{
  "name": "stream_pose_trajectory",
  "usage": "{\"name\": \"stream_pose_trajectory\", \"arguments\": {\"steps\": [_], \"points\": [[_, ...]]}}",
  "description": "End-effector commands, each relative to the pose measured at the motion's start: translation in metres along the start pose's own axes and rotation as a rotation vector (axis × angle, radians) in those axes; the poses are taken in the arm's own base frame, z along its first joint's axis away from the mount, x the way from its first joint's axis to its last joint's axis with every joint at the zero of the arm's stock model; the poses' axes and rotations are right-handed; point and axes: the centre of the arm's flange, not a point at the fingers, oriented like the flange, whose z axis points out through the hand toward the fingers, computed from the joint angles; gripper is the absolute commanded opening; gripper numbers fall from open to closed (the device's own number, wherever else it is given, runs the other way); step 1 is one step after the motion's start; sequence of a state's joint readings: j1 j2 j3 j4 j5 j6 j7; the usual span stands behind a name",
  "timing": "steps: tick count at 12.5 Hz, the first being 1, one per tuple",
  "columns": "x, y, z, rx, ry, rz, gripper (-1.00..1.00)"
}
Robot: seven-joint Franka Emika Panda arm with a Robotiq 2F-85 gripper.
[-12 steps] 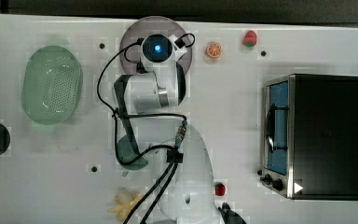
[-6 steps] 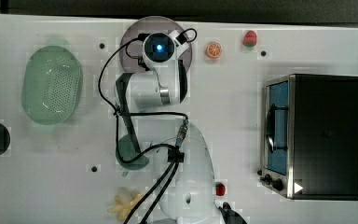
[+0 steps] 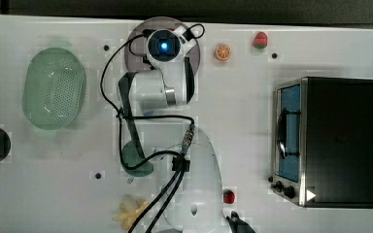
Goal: Pick ketchup from plate and place it on table.
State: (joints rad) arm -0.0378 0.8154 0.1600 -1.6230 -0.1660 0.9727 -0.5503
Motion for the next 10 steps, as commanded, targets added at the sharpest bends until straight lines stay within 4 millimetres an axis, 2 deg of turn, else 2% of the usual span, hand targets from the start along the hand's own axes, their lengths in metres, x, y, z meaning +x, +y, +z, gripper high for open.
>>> {"name": "stream_pose_trajectory", "arguments": {"steps": [1,3,6,8,10], "points": [[0.044,-0.002,-0.112,-0.002,0.102,0.019,0.21],[0.046,0.011,-0.153,0.005,0.049,0.071,0.21],[0.036,0.038,-0.205,0.071,-0.017,0.182,0.21],[0.018,0.060,-0.226,0.050,-0.039,0.209,0.21],[-0.007,0.080,-0.234,0.028,-0.055,0.237,0.21]]}}
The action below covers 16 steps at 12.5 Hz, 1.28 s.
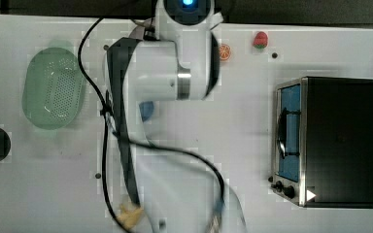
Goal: Pick ketchup from plate and place it on table.
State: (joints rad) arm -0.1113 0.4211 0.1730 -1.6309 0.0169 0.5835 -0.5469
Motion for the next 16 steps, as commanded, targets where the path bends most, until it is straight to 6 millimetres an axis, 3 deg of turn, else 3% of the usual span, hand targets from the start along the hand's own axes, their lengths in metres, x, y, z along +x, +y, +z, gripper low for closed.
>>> {"name": "stream_pose_trajectory", "arguments": {"steps": [1,6,12,16], "points": [[-0.028,0.055,-0.004,-0.041,-0.044,0.077,0.21],[-0.100,0.088,0.017,-0.086,-0.085,0.120,0.21],[-0.177,0.117,0.106,-0.103,-0.133,0.145,0.21],[-0.193,0.123,0.157,-0.107,-0.208,0.149,0.21]]}}
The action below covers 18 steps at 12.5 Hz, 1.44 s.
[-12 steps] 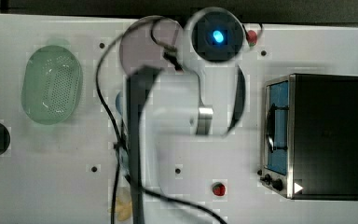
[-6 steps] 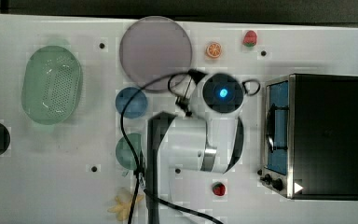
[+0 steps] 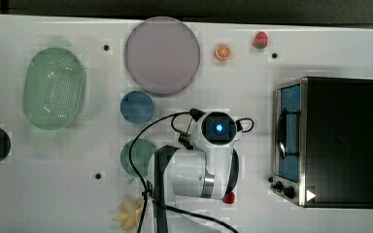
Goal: Pick ketchup from plate and place it on table.
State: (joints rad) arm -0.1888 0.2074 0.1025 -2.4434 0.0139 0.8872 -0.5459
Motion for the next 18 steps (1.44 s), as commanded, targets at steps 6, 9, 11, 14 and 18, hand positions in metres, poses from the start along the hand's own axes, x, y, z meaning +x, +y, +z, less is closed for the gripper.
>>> {"name": "stream_pose_trajectory", "arguments": {"steps": [6,9,11,14,18], "points": [[0.025,-0.011,-0.009,0.034,0.122,0.004,1.00],[0.032,-0.021,-0.072,0.053,0.188,0.074,1.00],[0.036,-0.030,-0.135,0.084,0.242,0.220,1.00],[0.031,-0.040,-0.232,0.115,0.252,0.453,1.00],[0.014,-0.042,-0.331,0.071,0.171,0.499,1.00]]}}
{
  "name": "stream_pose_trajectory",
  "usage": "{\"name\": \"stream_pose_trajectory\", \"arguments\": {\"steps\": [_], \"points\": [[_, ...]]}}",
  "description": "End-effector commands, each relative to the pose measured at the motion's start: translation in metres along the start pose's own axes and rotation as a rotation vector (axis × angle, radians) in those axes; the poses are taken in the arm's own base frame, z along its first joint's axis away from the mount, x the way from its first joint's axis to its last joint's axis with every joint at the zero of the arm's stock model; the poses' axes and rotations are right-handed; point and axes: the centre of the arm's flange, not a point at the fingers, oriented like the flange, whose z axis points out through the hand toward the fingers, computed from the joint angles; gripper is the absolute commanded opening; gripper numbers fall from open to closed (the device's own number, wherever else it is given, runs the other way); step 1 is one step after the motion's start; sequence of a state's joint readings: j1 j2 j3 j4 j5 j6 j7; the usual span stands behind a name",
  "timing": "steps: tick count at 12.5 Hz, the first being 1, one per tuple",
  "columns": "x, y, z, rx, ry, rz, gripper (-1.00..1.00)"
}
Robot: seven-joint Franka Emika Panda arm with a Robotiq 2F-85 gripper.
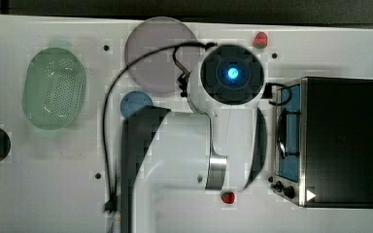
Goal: Pick ketchup from plate and place it on table.
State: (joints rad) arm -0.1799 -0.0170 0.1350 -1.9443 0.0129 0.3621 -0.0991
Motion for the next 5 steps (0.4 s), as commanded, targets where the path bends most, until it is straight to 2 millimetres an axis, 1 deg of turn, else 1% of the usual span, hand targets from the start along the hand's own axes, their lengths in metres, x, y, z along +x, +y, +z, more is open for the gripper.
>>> {"name": "stream_pose_trajectory", "arguments": {"steps": [1,3,5], "points": [[-0.005,-0.002,-0.057,-0.023,-0.023,0.104,1.00],[-0.008,0.001,-0.074,-0.049,-0.052,0.104,1.00],[-0.006,0.003,-0.077,-0.044,-0.045,0.109,1.00]]}}
